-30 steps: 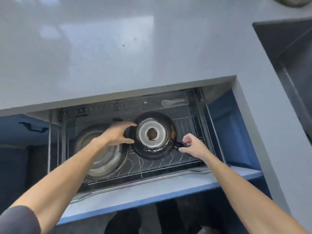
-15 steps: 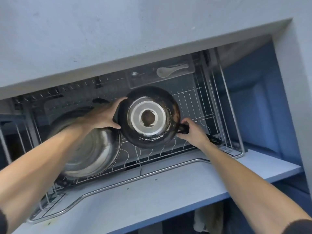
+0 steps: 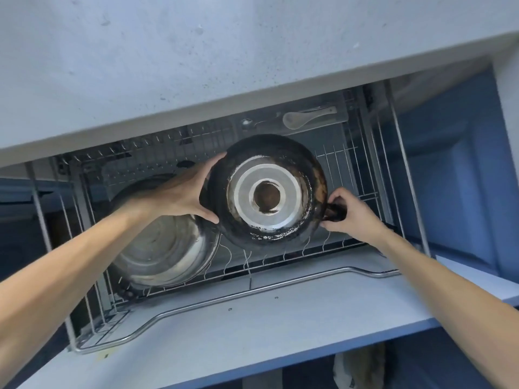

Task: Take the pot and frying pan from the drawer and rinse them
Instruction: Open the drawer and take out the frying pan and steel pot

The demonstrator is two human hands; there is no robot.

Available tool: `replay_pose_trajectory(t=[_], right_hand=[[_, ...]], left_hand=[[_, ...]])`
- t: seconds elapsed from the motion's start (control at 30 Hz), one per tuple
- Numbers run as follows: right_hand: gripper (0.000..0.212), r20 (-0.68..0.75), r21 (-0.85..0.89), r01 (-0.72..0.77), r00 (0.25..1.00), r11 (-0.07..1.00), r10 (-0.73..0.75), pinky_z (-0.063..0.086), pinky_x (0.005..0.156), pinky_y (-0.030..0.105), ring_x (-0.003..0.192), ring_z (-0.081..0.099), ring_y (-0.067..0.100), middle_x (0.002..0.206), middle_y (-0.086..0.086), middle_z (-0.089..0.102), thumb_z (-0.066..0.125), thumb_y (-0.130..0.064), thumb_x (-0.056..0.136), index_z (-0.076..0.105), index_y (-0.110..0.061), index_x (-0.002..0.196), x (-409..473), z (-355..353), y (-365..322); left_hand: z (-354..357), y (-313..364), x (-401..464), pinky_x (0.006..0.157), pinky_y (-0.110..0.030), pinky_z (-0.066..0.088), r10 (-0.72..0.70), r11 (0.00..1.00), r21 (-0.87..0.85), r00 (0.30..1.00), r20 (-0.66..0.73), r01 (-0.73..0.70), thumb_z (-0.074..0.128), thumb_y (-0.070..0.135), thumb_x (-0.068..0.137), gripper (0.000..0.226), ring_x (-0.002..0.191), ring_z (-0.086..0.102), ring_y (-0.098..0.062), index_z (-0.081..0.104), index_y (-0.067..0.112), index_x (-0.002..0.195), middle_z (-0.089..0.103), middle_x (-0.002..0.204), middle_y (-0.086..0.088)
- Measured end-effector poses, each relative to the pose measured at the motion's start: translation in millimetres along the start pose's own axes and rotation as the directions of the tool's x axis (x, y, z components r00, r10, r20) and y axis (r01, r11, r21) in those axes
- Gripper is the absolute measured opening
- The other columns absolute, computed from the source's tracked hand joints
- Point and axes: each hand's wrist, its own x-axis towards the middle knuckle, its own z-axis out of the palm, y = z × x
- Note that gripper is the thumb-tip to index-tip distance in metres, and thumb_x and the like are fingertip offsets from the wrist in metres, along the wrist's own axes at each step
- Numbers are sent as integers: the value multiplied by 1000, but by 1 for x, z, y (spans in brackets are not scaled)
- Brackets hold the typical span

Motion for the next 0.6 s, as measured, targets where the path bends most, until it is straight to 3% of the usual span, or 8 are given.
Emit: replay_pose_trajectory(t=[0.13,0.2,0.27,0.33,0.43,0.53,0.6], right_hand=[[40,87,-11,25,996,1000,-24,41,74,3,85,61,-3,91,-7,66,80,-8,69,47,-18,90,-10,-11,-18],[40,116,-22,47,992,999,-45,42,73,4,85,61,-7,88,-10,66,80,-7,69,46,-20,88,-15,-12,-26],[41,146,-50,72,987,996,-64,44,73,9,85,62,-4,84,-12,67,80,-9,69,46,-25,87,-20,-14,-35],[42,188,-96,104,979,990,-84,47,73,17,84,63,2,85,-16,67,79,-14,69,46,-32,85,-24,-15,-45],[40,240,-161,155,964,975,-114,51,73,27,81,64,8,86,-10,68,79,-17,70,46,-33,85,-31,-14,-63],[38,263,-184,196,954,963,-144,51,73,32,78,63,14,84,-6,68,79,-20,70,47,-31,87,-42,-8,-85],[38,250,-206,232,952,951,-178,49,70,30,73,62,14,82,-7,67,79,-20,68,47,-31,86,-52,-3,-105]], left_hand=[[-11,22,-35,100,-24,33,-40,999,-11,997,-64,39,92,39,48,135,121,38,-7,-2,45,144,25,152,8],[-11,23,-51,102,-21,32,-40,999,-7,998,-53,40,91,43,49,136,127,38,-9,-5,42,145,23,154,6],[-8,20,-67,103,-14,28,-51,998,-31,998,-34,50,90,45,50,137,135,34,-14,-9,42,145,16,157,6],[-3,20,-85,94,-8,31,-85,996,-28,996,-35,84,88,46,53,136,132,41,-19,-13,39,145,22,156,0],[5,23,-116,103,-21,32,-131,991,27,988,-78,133,84,56,50,139,132,42,-22,-14,36,146,35,151,-6],[5,22,-146,105,-9,16,-140,990,-20,980,-143,139,82,65,43,142,136,30,-6,-17,44,142,31,153,4],[0,21,-170,103,-2,15,-158,987,-66,968,-195,147,82,68,39,140,129,27,7,-16,54,138,33,148,12]])
